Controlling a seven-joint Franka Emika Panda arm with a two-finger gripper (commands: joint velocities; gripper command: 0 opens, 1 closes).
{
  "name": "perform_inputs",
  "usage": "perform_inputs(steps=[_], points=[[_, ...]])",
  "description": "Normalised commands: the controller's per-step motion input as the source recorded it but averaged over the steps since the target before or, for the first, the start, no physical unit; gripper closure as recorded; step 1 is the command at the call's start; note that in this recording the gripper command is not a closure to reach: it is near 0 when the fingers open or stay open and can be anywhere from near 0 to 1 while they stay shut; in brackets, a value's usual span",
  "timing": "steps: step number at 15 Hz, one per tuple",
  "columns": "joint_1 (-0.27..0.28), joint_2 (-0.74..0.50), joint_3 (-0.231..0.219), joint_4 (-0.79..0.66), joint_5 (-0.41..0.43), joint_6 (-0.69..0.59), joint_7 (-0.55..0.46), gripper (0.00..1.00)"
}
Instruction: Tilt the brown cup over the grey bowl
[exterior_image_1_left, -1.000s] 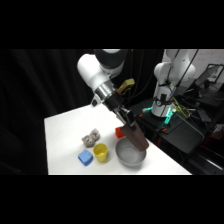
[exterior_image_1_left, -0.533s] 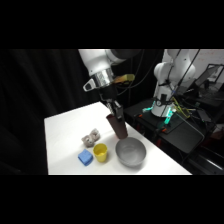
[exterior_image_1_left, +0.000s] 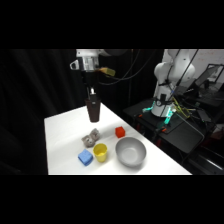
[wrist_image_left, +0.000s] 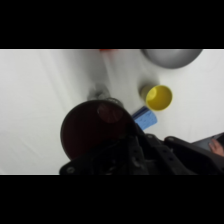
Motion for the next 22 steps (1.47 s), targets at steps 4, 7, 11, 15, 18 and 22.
perform_inputs(steps=[4,7,11,15,18,22], points=[[-0.071,0.34,-0.1,0.33,-0.27,0.29,0.35,0.13],[-0.008,0.33,-0.053,0.28,-0.092,0.14,0.17,0.13],[-0.021,0.32,-0.001,0.23,0.131,0.08,0.01,0.13],[-0.031,0.24,0.036,0.19,0.213,0.07,-0.06,0.13],[-0.032,0.14,0.056,0.13,0.201,0.06,-0.09,0.13],[-0.039,0.12,0.093,0.1,0.225,0.06,-0.15,0.13]])
